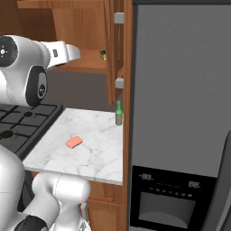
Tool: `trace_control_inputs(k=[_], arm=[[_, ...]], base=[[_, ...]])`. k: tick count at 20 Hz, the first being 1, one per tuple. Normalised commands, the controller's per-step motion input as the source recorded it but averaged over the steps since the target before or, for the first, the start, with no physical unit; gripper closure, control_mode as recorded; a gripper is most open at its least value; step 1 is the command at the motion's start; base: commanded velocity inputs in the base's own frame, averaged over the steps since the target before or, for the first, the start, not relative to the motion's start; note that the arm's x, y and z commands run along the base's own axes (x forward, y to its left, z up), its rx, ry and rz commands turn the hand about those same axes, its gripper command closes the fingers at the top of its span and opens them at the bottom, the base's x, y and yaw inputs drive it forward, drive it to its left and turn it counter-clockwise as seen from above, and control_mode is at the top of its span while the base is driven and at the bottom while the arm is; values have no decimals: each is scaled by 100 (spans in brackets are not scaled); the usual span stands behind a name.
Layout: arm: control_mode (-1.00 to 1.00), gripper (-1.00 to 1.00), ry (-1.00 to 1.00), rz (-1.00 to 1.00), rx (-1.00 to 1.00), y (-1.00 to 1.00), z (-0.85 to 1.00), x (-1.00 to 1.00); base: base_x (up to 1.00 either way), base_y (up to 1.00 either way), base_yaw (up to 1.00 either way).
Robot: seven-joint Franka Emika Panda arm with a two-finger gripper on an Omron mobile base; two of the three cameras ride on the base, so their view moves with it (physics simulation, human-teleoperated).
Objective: Pick the bar soap and sponge from the cabinet and place them on the counter.
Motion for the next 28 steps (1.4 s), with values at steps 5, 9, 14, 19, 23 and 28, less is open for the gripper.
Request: trace_control_inputs(k=[5, 9, 14, 19, 23, 28], arm=[[-100, -100, 0, 0, 1, 0, 0, 32], [-100, -100, 0, 0, 0, 0, 0, 29], [-100, -100, 0, 0, 0, -4, 0, 26], [-100, -100, 0, 0, 0, -15, 0, 18], [-100, -100, 0, 0, 0, -15, 0, 23], [-100, -100, 0, 0, 0, -11, 0, 25]], base=[[0, 0, 0], [0, 0, 0], [0, 0, 0], [0, 0, 0], [0, 0, 0], [0, 0, 0]])
